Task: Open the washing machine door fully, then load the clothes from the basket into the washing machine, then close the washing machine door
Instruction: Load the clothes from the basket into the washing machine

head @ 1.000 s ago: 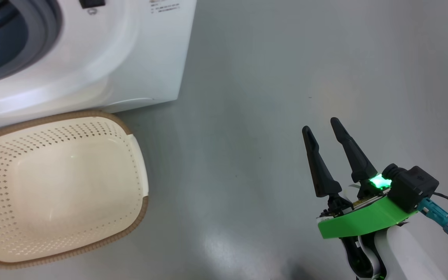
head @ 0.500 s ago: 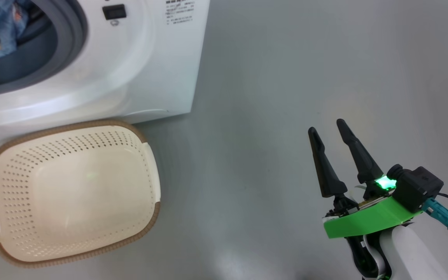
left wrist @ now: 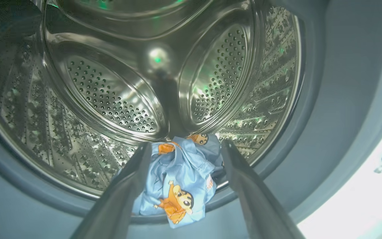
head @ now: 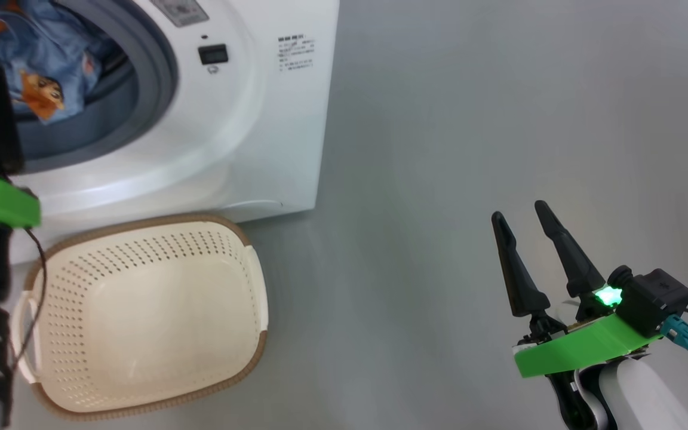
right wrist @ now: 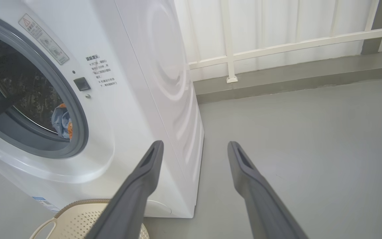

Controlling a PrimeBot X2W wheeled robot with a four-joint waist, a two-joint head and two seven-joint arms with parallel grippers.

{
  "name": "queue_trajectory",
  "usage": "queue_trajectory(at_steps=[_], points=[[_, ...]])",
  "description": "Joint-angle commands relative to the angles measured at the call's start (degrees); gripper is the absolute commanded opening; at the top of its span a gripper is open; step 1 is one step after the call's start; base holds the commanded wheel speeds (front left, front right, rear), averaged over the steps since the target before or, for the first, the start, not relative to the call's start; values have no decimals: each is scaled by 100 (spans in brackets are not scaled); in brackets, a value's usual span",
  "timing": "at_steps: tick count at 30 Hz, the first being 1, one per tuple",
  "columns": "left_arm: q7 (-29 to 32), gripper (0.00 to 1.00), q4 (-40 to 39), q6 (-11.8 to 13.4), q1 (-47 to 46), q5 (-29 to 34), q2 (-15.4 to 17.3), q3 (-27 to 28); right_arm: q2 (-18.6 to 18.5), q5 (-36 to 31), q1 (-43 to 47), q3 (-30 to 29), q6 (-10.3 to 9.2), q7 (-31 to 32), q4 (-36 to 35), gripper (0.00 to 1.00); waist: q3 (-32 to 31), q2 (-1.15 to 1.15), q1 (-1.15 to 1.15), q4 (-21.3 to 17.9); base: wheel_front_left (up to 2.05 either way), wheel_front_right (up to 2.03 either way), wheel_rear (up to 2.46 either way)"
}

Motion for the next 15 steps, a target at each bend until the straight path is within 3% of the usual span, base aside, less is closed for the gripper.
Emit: queue_trajectory(at_steps=[1, 15], points=[[-35, 100, -341, -10, 312, 237, 141, 292, -108, 31, 123, 79, 42, -46, -94, 100, -275, 0, 0, 114, 0, 0, 0], [-36, 100, -1181, -44, 1552, 699, -517, 1091, -280, 106, 449, -68, 42, -46, -71, 100, -775, 0, 0, 306, 0, 0, 0]])
